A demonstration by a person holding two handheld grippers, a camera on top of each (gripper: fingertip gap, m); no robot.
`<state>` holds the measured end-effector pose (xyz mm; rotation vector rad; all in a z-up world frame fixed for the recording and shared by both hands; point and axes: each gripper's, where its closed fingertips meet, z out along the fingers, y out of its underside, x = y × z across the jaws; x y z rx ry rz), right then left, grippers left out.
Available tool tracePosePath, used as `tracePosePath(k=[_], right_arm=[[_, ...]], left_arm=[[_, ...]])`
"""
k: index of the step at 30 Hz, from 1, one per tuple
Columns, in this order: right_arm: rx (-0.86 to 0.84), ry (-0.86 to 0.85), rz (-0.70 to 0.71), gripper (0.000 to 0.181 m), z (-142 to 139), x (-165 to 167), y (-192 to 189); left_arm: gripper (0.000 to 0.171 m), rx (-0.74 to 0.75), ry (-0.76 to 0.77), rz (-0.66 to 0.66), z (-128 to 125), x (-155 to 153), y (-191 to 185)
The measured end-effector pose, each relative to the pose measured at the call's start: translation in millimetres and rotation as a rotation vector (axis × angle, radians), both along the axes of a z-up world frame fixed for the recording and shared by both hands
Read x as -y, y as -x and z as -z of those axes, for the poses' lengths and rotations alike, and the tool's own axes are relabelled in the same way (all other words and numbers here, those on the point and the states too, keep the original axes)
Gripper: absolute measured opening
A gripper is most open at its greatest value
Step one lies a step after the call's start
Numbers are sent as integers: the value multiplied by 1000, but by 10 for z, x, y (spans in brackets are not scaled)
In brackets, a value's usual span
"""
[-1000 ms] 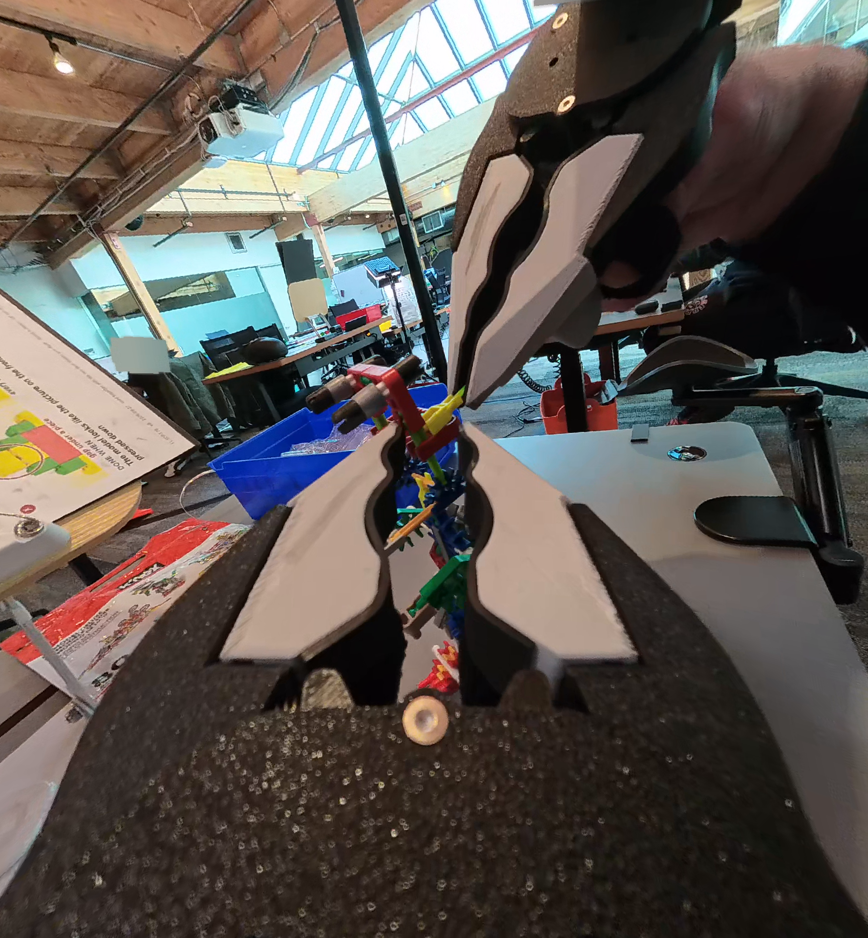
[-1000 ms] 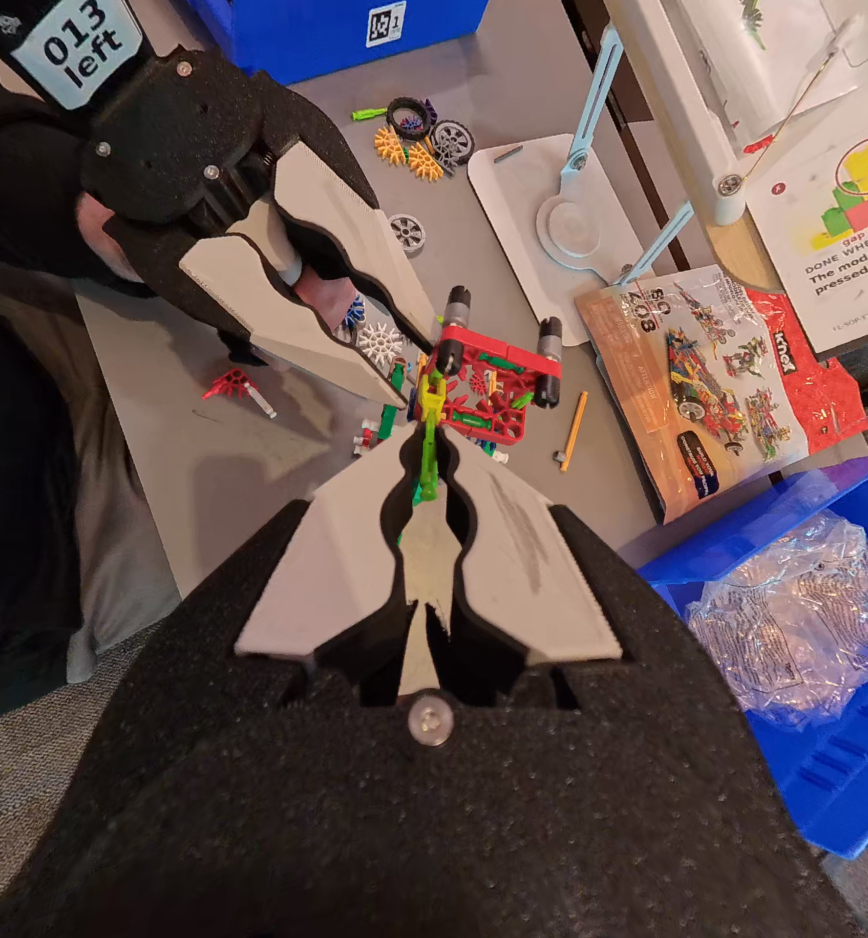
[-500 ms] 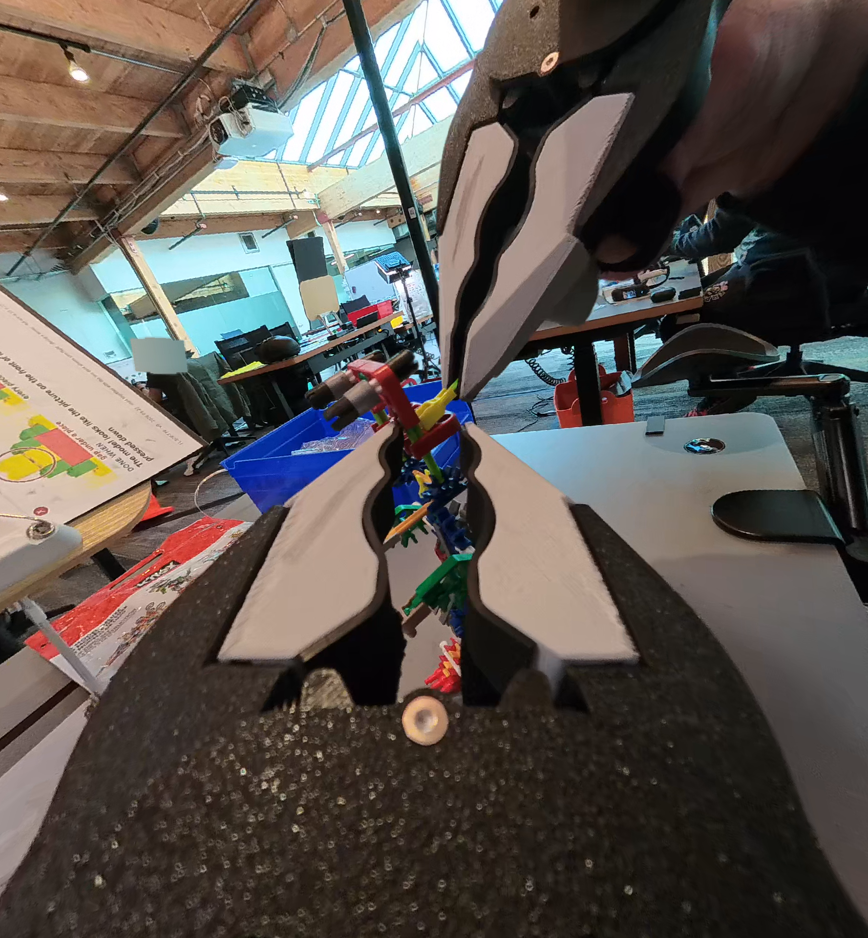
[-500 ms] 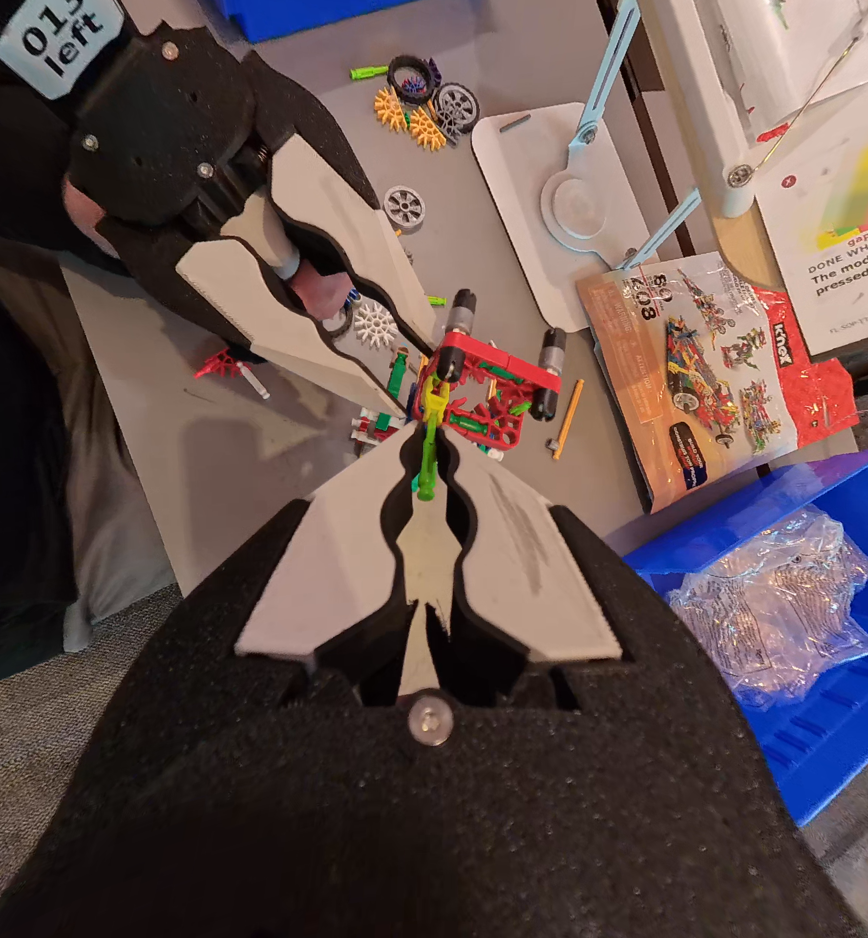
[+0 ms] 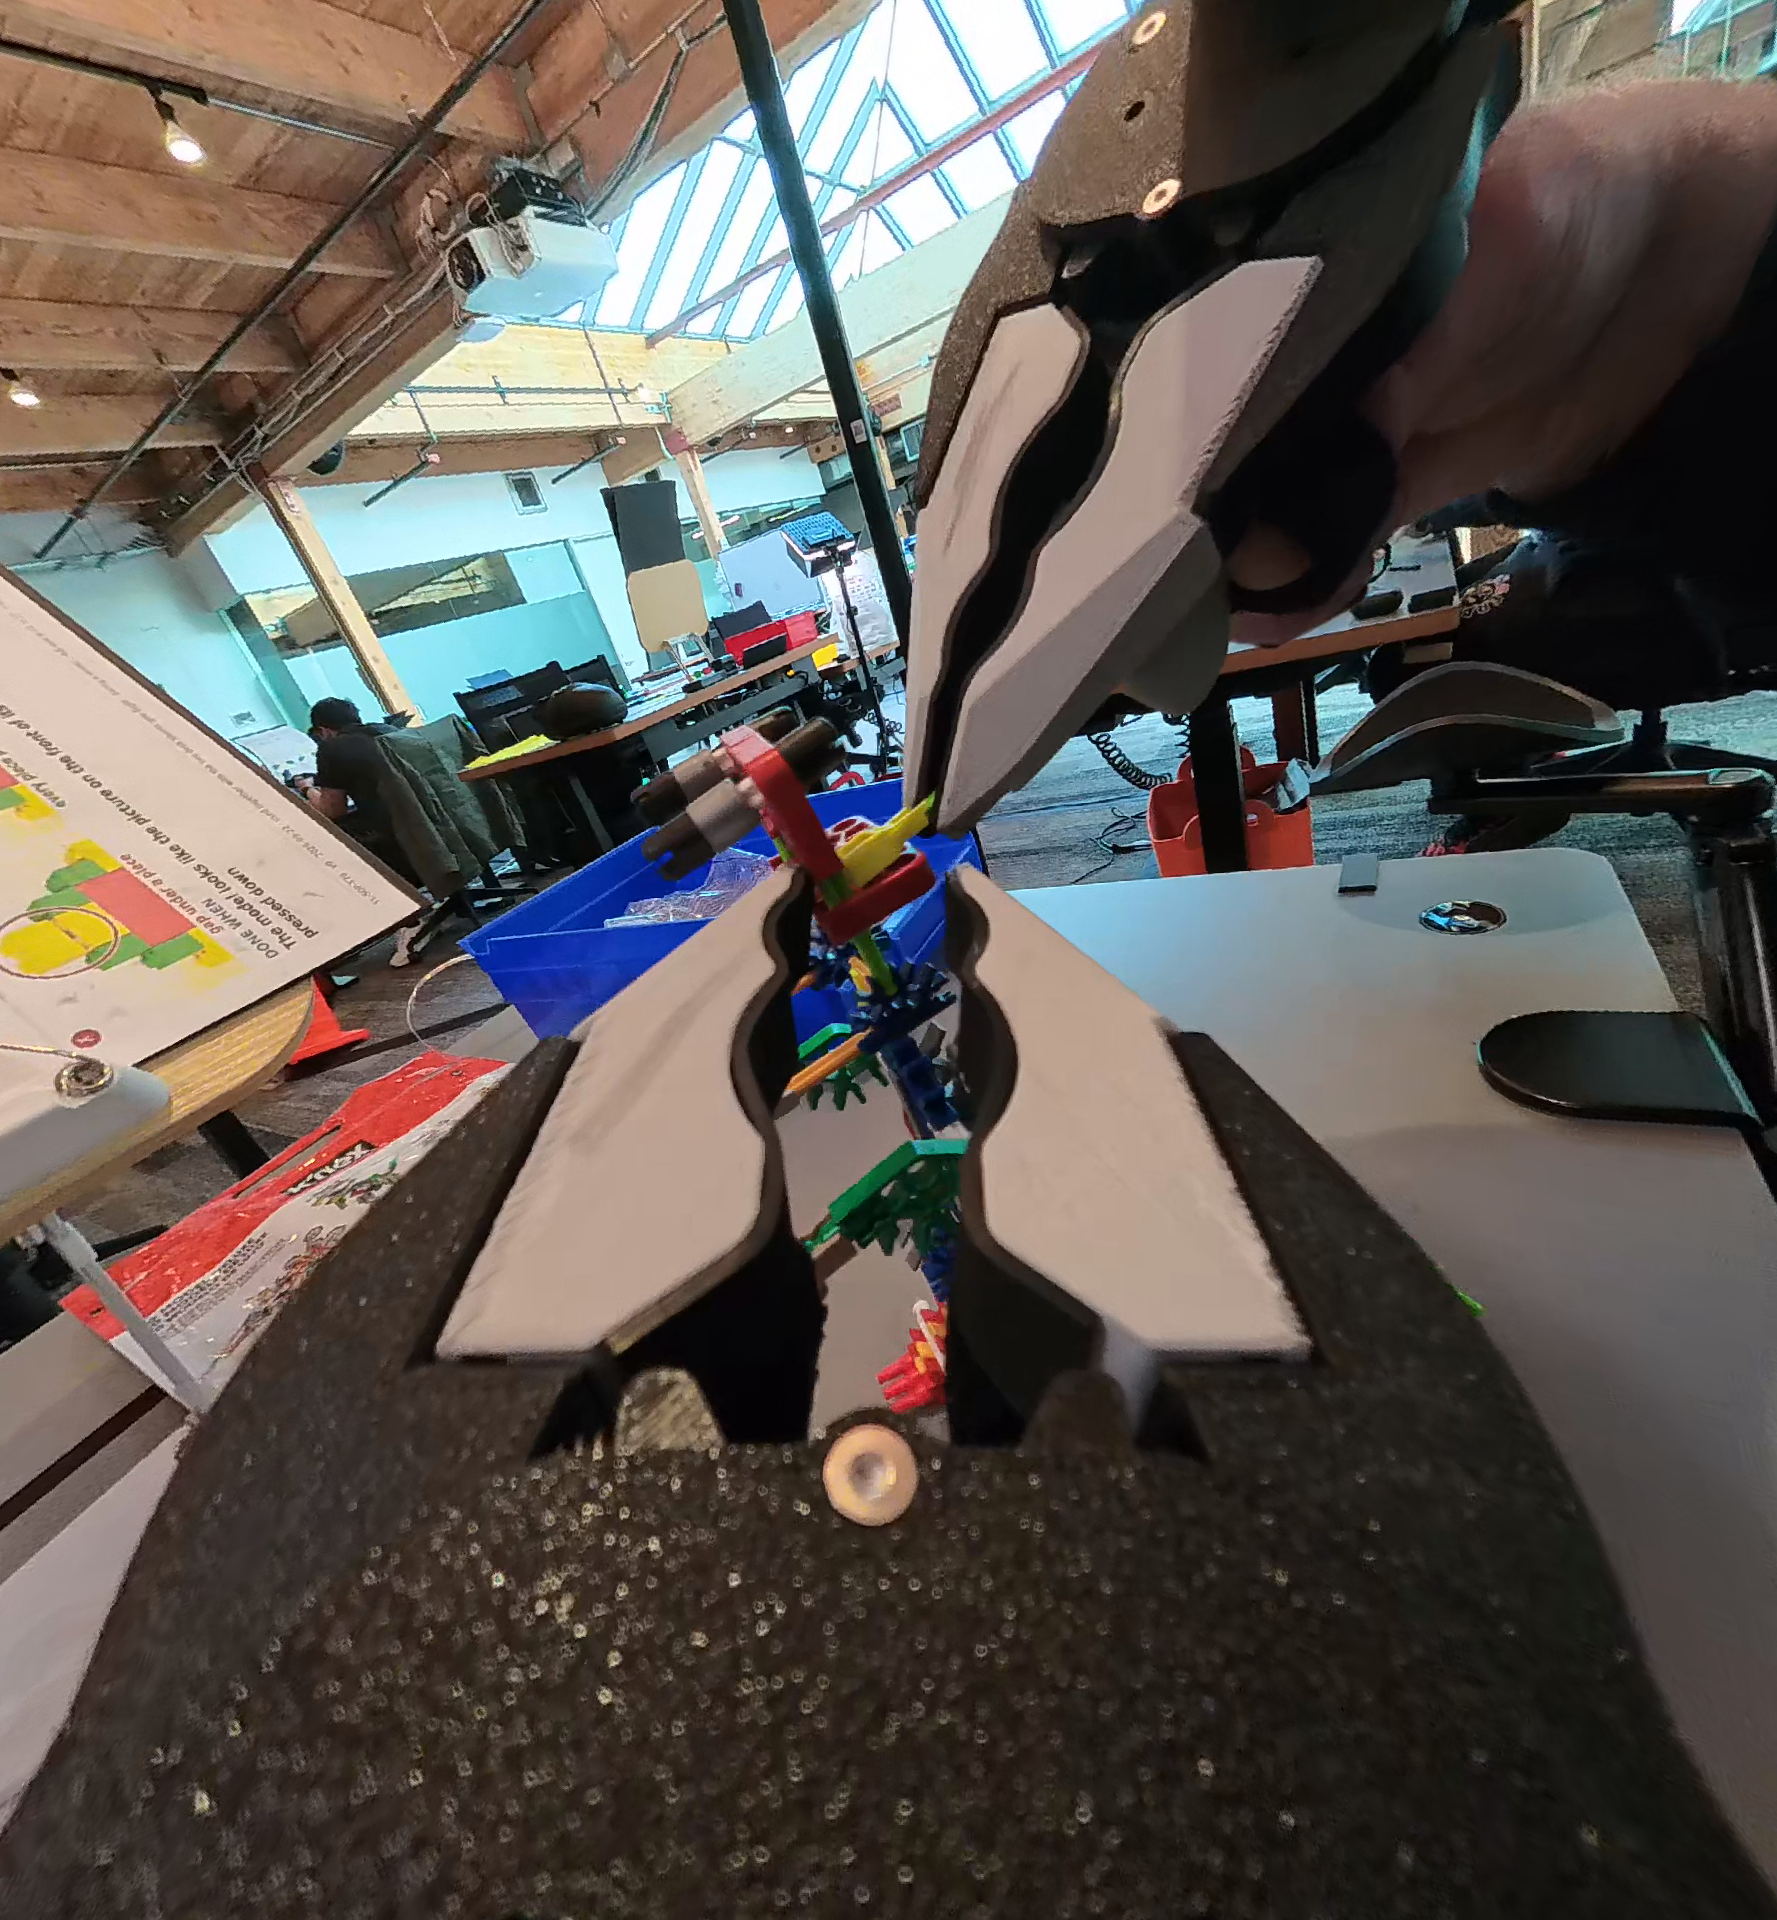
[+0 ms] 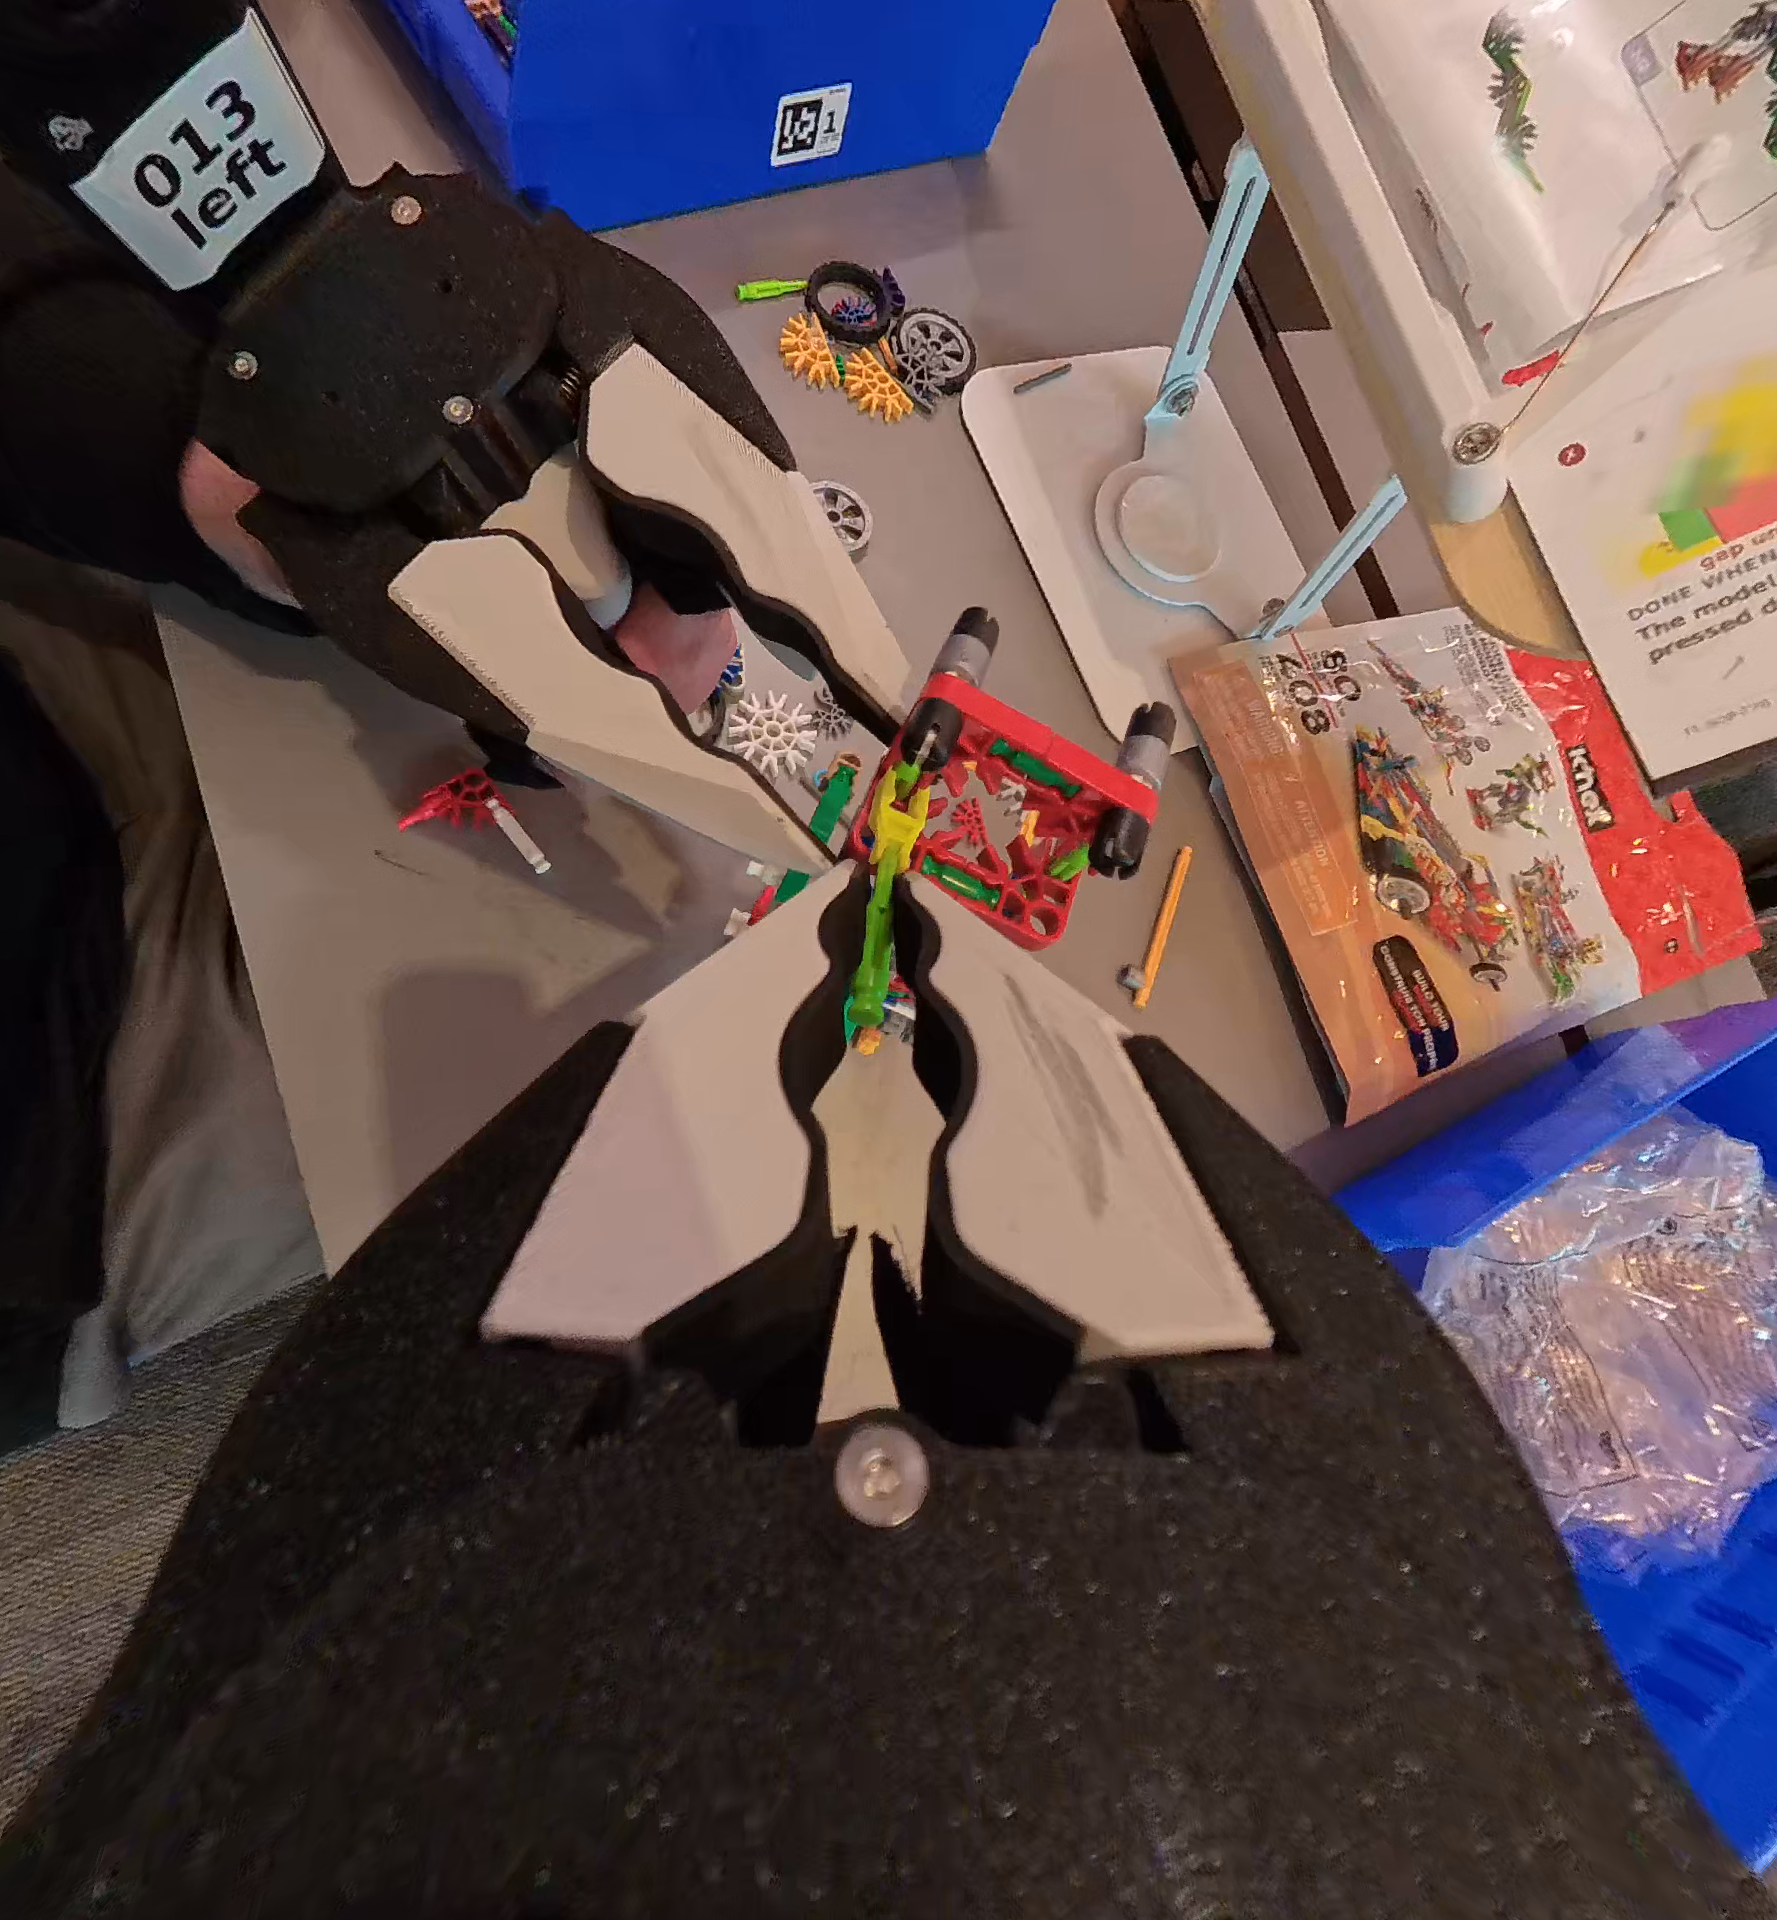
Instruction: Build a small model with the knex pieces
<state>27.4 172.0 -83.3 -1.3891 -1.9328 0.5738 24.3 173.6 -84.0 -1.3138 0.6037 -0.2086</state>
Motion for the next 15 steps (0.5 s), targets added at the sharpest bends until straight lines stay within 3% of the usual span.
tracePosePath(k=[15], right_arm=[[97, -57, -237, 1, -16, -71, 28]], left_arm=[[21, -8, -5, -18, 4, -62, 24]])
